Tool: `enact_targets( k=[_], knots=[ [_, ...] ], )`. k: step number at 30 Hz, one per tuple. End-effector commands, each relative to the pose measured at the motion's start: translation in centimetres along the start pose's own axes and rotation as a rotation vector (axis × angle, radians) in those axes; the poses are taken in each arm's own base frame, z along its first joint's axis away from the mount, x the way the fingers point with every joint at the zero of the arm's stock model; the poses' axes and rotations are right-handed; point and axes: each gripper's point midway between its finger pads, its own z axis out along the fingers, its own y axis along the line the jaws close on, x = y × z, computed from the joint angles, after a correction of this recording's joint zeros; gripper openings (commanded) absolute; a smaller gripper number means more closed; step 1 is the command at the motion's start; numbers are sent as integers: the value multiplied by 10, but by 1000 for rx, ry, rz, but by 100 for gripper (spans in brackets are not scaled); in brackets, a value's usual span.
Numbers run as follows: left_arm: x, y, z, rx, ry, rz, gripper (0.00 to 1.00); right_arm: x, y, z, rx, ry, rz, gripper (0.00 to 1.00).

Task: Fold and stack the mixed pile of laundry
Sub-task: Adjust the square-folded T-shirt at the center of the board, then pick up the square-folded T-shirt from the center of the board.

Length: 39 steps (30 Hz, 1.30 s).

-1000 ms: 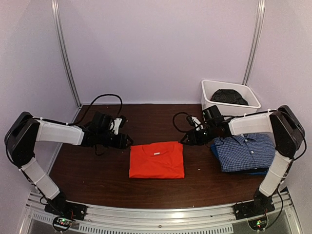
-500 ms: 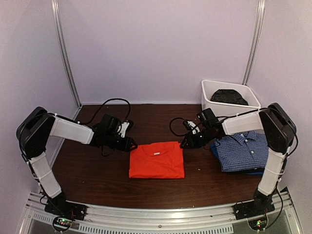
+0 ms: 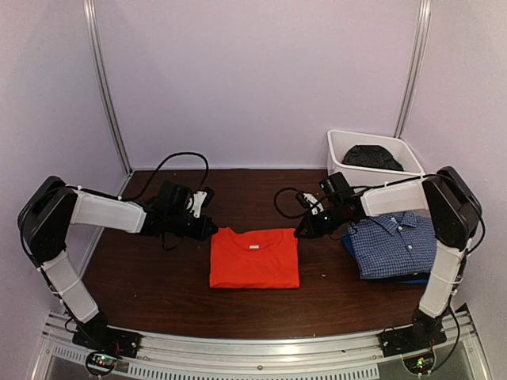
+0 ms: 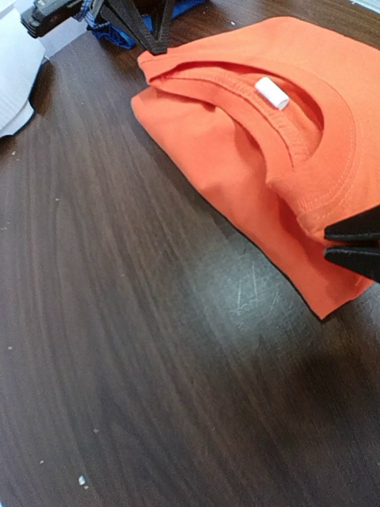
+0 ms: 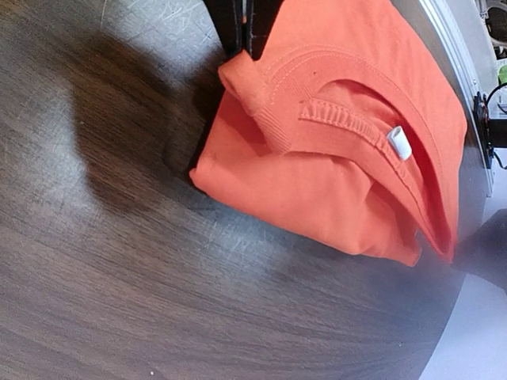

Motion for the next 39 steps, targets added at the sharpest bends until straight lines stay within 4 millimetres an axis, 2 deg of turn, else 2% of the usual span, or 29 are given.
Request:
enact_targets(
  k=[1,6,15,18,20,22,24,26,28,30,32,34,39],
  knots=[
    [-21,2,-15,-46,-101,41,0,-25,13,-14,0,-67,-52,0],
    [-10,13,-2,-82,-63,32,0,-21,0,4,16,-37,-47,0],
    [22,60,16,-247,4,-31,0,-18,-27,34,78,-26,-38,0],
    [25,64,20,-262,20,-33,0,-26,-26,35,79,-30,-37,0],
    [18,62,15,-257,1,-25,0,-38,-16,25,69,-58,-46,9],
    [3,54,2,-245,-49,7,21,-51,-3,7,57,-96,-65,19],
    [-18,43,-20,-243,-127,66,37,-62,11,-16,47,-139,-85,28],
    [-35,22,-42,-233,-192,167,46,-70,23,-41,44,-185,-95,34],
    [-45,-7,-59,-208,-242,288,50,-71,32,-64,30,-220,-89,38],
    [-47,-45,-69,-158,-285,433,51,-67,38,-81,-8,-234,-60,40],
    [-41,-80,-72,-119,-315,572,52,-58,41,-93,-50,-240,-22,42],
    [-32,-110,-68,-72,-321,680,52,-41,41,-96,-85,-226,22,44],
    [-2,-166,-38,11,-265,895,48,-7,45,-98,-164,-211,105,50]
  ],
)
